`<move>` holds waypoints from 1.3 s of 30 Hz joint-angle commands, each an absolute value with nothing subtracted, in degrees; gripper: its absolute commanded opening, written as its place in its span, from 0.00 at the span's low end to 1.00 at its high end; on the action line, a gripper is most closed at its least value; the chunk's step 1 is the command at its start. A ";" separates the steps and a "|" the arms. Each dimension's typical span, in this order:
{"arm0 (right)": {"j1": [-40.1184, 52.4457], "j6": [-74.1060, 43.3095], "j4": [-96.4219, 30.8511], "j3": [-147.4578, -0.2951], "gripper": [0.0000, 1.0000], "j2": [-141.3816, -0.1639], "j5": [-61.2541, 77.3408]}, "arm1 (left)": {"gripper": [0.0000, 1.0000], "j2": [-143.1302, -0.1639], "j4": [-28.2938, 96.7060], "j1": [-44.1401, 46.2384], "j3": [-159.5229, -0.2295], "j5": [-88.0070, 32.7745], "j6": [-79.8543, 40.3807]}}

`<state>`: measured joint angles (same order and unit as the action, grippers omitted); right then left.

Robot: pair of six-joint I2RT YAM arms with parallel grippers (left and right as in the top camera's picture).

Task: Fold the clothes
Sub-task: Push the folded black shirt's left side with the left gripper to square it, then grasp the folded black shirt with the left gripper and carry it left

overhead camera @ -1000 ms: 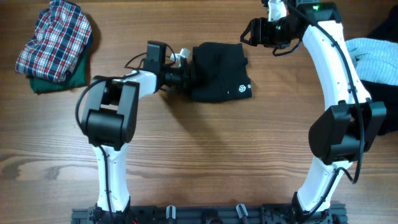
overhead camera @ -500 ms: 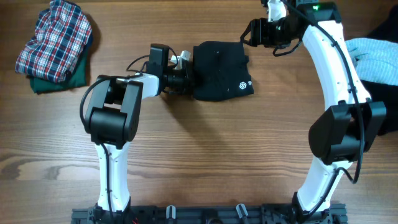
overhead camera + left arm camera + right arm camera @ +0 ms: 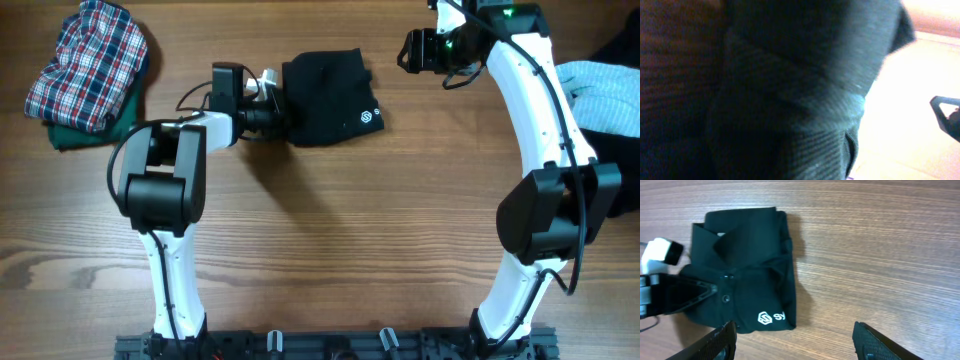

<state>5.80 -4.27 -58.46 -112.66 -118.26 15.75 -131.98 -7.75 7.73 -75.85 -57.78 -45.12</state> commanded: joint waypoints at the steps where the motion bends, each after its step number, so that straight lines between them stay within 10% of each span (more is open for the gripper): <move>1: 5.50 -4.69 -57.84 -113.95 0.76 -116.79 12.80 | 0.04 -126.67 -7.92 7.33 -76.64 -56.31 -43.05; 39: 5.50 -5.08 -54.89 -110.21 0.79 -117.05 12.86 | 0.04 -110.34 31.46 3.29 -98.80 -15.25 8.97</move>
